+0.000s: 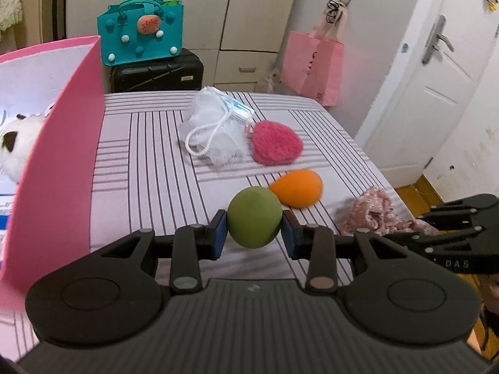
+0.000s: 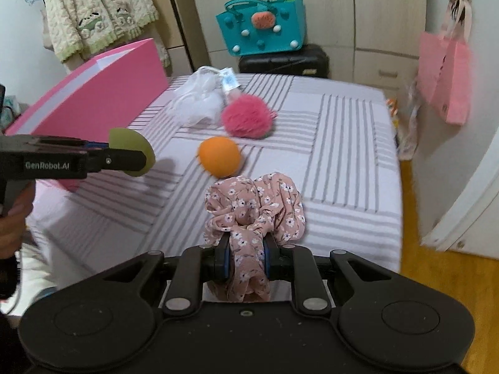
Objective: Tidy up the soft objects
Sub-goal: 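Carry the green sponge with the left tool while the right tool carries the scrunchie over the box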
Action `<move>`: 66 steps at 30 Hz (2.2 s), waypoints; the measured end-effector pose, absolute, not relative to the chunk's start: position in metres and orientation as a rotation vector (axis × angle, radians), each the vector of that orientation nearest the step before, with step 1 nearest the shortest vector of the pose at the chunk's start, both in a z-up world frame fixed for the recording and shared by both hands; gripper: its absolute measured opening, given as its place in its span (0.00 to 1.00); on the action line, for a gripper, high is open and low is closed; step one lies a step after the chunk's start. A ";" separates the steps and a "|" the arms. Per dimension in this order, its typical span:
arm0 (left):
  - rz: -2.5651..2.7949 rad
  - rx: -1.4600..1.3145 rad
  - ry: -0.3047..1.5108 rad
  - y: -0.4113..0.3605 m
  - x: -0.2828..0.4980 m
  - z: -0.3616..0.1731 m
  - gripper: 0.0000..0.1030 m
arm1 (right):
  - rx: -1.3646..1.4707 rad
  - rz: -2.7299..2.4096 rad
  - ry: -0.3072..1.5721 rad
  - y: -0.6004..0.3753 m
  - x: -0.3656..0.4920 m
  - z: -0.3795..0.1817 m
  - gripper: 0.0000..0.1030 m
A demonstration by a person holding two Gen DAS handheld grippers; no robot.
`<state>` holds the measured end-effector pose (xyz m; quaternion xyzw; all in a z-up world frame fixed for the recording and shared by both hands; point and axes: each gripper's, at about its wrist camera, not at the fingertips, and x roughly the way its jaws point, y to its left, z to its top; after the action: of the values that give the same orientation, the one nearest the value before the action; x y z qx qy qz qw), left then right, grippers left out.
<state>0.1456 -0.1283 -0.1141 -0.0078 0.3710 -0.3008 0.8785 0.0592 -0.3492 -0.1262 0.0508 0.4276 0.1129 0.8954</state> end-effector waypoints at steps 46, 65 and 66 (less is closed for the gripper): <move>-0.637 0.156 0.741 0.050 0.078 0.027 0.35 | 0.066 0.761 0.841 -0.156 0.090 0.014 0.23; -0.416 0.117 0.874 0.067 0.242 -0.037 0.35 | 0.105 0.668 0.940 -0.090 0.275 -0.021 0.25; -0.417 0.115 0.895 0.067 0.250 -0.042 0.35 | 0.122 0.666 0.960 -0.088 0.285 -0.027 0.25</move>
<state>0.2502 0.0666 -0.0424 0.0551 0.4293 -0.2000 0.8790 0.2846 -0.0883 -0.0265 0.0575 0.4528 0.3140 0.8325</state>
